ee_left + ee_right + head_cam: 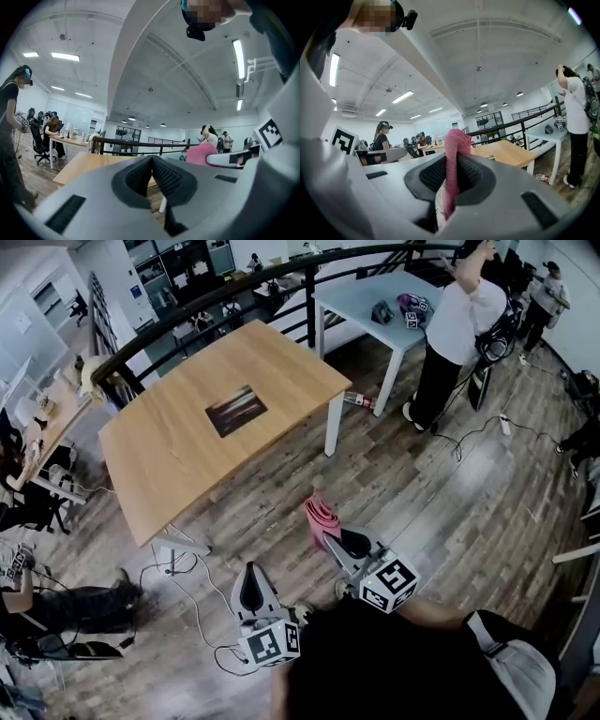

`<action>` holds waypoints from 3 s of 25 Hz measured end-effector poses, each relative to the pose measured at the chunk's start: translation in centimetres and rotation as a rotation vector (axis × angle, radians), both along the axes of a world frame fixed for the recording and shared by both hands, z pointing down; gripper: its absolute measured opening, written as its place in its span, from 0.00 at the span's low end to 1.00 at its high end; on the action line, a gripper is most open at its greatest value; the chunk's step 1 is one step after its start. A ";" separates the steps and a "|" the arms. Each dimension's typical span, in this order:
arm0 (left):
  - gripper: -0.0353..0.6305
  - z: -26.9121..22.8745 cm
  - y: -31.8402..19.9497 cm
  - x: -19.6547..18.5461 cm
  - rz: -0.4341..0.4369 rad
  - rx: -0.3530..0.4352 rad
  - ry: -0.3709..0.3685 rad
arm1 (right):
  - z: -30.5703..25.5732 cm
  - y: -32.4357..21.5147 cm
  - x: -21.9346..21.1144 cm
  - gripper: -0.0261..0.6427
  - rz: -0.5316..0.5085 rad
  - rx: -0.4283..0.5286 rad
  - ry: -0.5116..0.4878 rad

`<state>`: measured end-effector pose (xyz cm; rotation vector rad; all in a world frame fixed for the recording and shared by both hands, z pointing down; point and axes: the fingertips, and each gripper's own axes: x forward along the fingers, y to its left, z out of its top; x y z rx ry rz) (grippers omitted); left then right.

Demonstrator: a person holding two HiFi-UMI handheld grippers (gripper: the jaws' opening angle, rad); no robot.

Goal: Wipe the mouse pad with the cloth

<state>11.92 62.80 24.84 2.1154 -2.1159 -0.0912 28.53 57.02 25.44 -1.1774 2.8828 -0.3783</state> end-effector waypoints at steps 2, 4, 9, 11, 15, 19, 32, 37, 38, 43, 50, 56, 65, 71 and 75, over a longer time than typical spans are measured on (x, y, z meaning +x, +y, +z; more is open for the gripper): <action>0.09 0.1 -0.1 0.3 0.005 0.004 -0.007 | -0.1 -0.1 0.3 0.12 0.005 -0.001 -0.007; 0.09 0.2 -0.4 0.6 0.002 0.003 -0.008 | -0.3 -0.3 0.5 0.12 0.004 0.002 -0.015; 0.09 0.3 -1.1 1.6 -0.005 -0.017 -0.005 | 0.3 -0.8 1.4 0.12 -0.012 -0.013 -0.015; 0.09 0.3 -1.1 2.2 -0.014 -0.023 -0.001 | 0.7 -1.0 2.0 0.12 -0.019 -0.023 -0.021; 0.09 0.6 -1.1 3.2 -0.038 -0.027 -0.019 | 0.6 -1.6 3.1 0.12 -0.045 -0.014 -0.024; 0.09 0.9 -1.2 3.6 -0.067 -0.043 -0.017 | 1.0 -2.4 3.8 0.12 -0.057 -0.023 -0.031; 0.09 3.3 -9.3 -0.3 -0.025 -0.072 0.010 | 2.5 -9.3 0.4 0.12 -0.013 -0.047 -0.020; 0.09 3.2 -15.3 -4.9 0.003 -0.054 0.014 | 2.8 -14.6 -3.9 0.12 0.012 -0.052 -0.010; 0.09 3.1 -16.4 -5.8 0.012 -0.055 0.016 | 2.9 -15.6 -4.8 0.12 0.016 -0.054 -0.008; 0.09 3.1 -21.9 -10.1 0.056 -0.079 0.033 | 3.1 -21.0 -9.7 0.12 0.039 -0.069 0.003; 0.09 4.6 -28.6 -15.7 0.133 -0.126 0.008 | 3.6 -27.5 -15.4 0.12 0.100 -0.087 0.008; 0.09 5.6 -33.2 -19.5 0.168 -0.165 0.006 | 3.5 -31.7 -19.0 0.12 0.097 -0.090 0.025; 0.09 8.1 -40.8 -21.9 0.171 -0.223 -0.035 | 4.5 -40.6 -21.7 0.12 0.066 -0.093 0.016; 0.09 10.5 -48.8 -22.3 0.213 -0.303 -0.040 | 5.6 -48.7 -22.6 0.12 0.030 -0.094 0.033; 0.09 13.4 -53.6 -22.6 0.206 -0.378 -0.050 | 7.9 -53.9 -22.9 0.12 0.002 -0.127 0.054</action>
